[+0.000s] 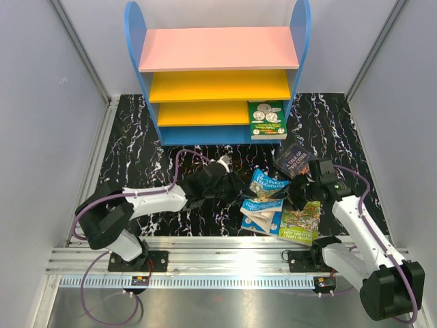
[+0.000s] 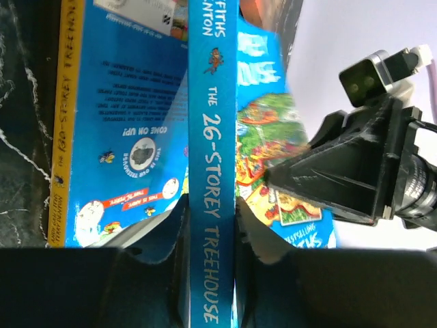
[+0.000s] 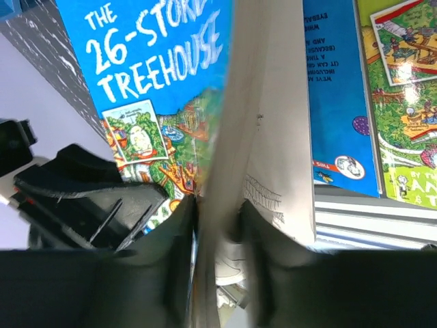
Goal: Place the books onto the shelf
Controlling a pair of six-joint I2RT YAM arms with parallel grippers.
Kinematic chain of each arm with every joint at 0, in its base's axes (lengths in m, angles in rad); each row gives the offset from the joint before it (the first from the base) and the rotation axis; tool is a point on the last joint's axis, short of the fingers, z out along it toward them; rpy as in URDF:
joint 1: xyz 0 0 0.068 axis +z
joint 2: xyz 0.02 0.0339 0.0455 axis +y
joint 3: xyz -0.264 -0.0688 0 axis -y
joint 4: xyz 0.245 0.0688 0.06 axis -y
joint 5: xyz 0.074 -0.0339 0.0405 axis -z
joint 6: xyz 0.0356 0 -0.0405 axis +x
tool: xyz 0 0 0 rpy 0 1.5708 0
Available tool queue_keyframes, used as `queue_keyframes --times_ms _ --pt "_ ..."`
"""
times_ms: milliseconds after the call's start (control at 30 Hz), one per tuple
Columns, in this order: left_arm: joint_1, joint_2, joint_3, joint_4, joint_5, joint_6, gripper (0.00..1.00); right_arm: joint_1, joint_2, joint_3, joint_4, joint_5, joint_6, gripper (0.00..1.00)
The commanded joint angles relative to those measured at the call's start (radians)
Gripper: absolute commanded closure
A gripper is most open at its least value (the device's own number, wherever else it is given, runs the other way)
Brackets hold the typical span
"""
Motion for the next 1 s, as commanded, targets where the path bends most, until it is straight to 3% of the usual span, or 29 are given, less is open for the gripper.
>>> queue_keyframes --times_ms 0,33,67,167,367,567,833,967 --pt "-0.024 -0.063 0.188 -0.073 -0.008 0.115 1.0 0.018 -0.018 0.125 0.005 -0.139 -0.024 0.45" --pt "-0.021 -0.069 0.222 -0.12 -0.027 0.146 1.0 0.018 -0.008 0.158 -0.039 -0.098 -0.048 0.23" --pt "-0.017 -0.073 0.284 -0.179 -0.025 0.172 1.0 0.018 -0.001 0.233 -0.08 -0.073 -0.072 0.15" --pt "0.002 -0.073 0.366 -0.198 0.011 0.246 1.0 0.018 -0.001 0.361 -0.228 0.004 -0.158 0.05" --pt "0.082 -0.033 0.481 -0.143 0.136 0.289 1.0 0.018 -0.08 0.505 -0.396 0.103 -0.243 0.01" --pt "0.168 -0.028 0.488 -0.125 0.076 0.277 1.0 0.018 -0.103 0.59 -0.478 0.151 -0.295 0.0" --pt "0.243 0.027 0.405 0.2 0.048 0.168 1.0 0.018 -0.135 0.614 -0.475 0.171 -0.296 0.0" --pt "0.274 0.084 0.412 0.248 0.053 0.098 1.0 0.018 -0.136 0.607 -0.475 0.171 -0.293 0.0"
